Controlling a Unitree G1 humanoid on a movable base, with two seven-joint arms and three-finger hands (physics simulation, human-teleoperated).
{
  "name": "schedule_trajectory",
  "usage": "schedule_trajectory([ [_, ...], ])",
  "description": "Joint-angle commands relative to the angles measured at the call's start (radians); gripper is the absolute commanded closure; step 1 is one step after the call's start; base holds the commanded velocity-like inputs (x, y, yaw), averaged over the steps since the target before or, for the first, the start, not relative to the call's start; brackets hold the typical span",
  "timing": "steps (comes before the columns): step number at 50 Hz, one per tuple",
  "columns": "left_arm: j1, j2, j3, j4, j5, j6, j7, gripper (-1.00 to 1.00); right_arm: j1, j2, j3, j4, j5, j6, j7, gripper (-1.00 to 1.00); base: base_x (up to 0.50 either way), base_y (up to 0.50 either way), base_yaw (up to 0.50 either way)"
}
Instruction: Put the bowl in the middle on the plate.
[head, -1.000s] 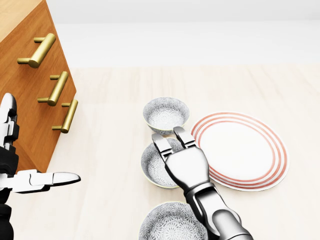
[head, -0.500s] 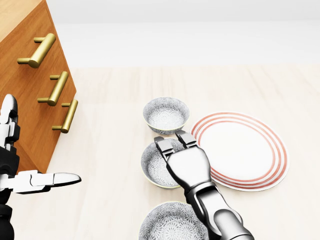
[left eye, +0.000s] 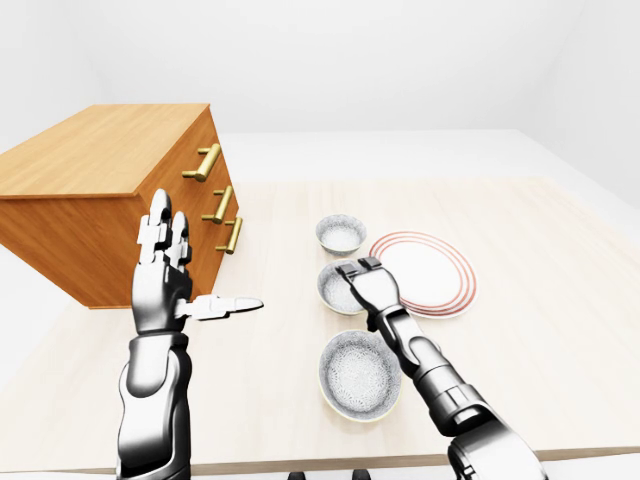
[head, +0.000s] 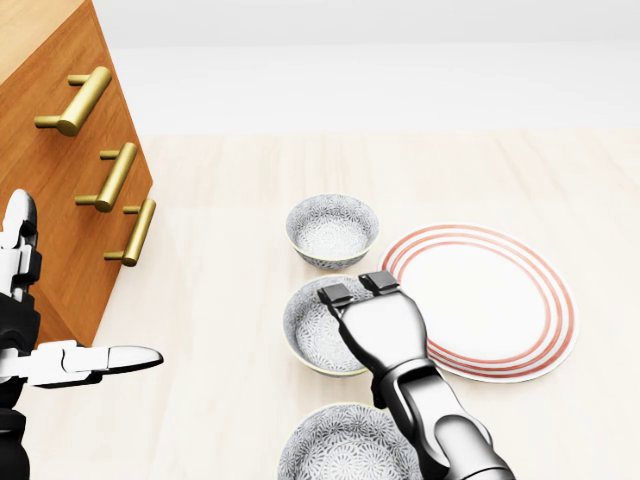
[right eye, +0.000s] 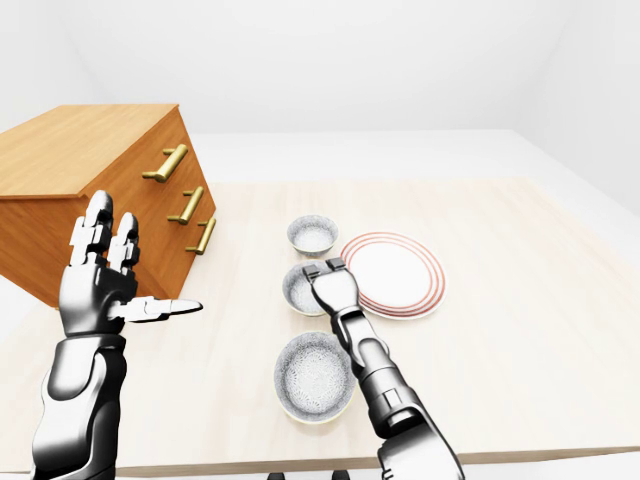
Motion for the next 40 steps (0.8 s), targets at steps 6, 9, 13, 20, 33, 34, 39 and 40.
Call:
schedule_trajectory([
  [6, 0.0, 0.0, 0.001, -0.002, -0.002, 0.0, 0.0, -1.0, 0.088, -0.007, 0.003, 0.009, -0.001, 0.0, 0.063, -0.4, 0.0, 0.0, 0.0],
  [9, 0.0, 0.0, 0.001, -0.002, -0.003, 0.0, -0.001, -1.0, 0.089, -0.007, 0.002, 0.004, 0.002, 0.0, 0.072, -0.37, 0.0, 0.0, 0.0],
  [13, 0.001, 0.0, 0.001, -0.001, -0.003, 0.0, -0.001, -1.0, 0.091, -0.006, 0.002, -0.004, 0.007, 0.0, 0.085, -0.32, 0.0, 0.0, 0.0],
  [20, 0.002, 0.0, 0.001, 0.004, -0.003, 0.0, -0.001, -1.0, 0.09, -0.005, 0.003, -0.01, 0.007, 0.0, 0.092, -0.24, 0.0, 0.0, 0.0],
  [33, 0.007, -0.002, -0.001, 0.005, -0.001, 0.0, -0.003, -1.0, 0.099, -0.001, 0.0, -0.05, 0.017, 0.0, 0.119, -0.18, 0.0, 0.0, 0.0],
  [34, 0.007, -0.002, -0.001, 0.006, -0.001, 0.0, -0.003, -1.0, 0.098, -0.001, 0.0, -0.052, 0.019, 0.0, 0.121, -0.17, 0.0, 0.0, 0.0],
  [39, 0.008, -0.003, -0.002, 0.007, 0.0, 0.0, -0.004, -1.0, 0.096, -0.001, -0.003, -0.062, 0.025, 0.0, 0.13, -0.14, 0.0, 0.0, 0.0],
  [40, 0.008, -0.003, -0.002, 0.007, 0.0, 0.0, -0.004, -1.0, 0.097, -0.001, -0.003, -0.063, 0.026, 0.0, 0.131, -0.14, 0.0, 0.0, 0.0],
])
